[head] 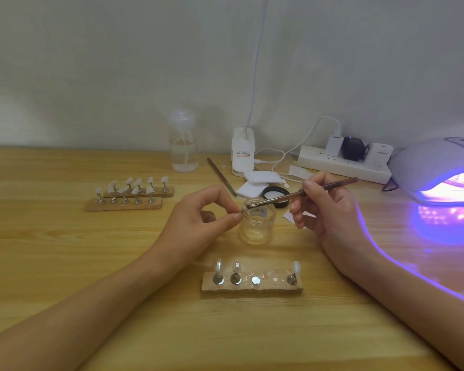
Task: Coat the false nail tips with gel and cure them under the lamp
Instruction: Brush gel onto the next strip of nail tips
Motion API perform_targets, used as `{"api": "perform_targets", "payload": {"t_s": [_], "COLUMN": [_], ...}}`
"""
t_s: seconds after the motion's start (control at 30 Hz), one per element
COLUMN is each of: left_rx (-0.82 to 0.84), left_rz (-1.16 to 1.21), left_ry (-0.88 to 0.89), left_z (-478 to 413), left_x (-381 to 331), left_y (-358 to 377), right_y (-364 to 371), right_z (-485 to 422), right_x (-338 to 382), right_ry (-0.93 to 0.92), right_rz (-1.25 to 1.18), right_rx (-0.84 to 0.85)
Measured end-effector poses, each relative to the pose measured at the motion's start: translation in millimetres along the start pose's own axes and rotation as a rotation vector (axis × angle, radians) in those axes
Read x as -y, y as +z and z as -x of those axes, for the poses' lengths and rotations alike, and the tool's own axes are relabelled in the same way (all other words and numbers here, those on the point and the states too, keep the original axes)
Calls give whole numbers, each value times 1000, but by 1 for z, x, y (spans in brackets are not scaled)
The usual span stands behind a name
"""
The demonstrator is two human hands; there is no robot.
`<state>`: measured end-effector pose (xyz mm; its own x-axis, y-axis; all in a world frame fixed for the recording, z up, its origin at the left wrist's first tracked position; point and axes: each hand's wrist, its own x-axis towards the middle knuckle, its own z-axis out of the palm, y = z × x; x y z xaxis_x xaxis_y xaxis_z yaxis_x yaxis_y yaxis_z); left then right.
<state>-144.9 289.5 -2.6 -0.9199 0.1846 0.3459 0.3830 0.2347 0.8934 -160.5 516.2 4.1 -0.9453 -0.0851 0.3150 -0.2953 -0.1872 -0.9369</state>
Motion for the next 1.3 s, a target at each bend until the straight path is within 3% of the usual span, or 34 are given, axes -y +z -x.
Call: {"api": "perform_targets", "payload": {"t_s": [0.63, 0.77, 0.93, 1.3], "left_rx": [-12, -12, -34, -16], "left_rz": [17, 22, 22, 32], "left_ry": [-36, -45, -36, -42], "left_z": [0, 0, -1, 0], "left_x": [-2, -3, -1, -3], "left_y": [0, 0, 2, 1], "right_y": [-1, 1, -1, 1], "right_z": [1, 1, 1, 1], "right_x": [0, 3, 0, 2], "right_ry": [-1, -16, 13, -16], "right_rz": [10, -19, -9, -32], "right_rx": [-50, 3, -66, -6]}}
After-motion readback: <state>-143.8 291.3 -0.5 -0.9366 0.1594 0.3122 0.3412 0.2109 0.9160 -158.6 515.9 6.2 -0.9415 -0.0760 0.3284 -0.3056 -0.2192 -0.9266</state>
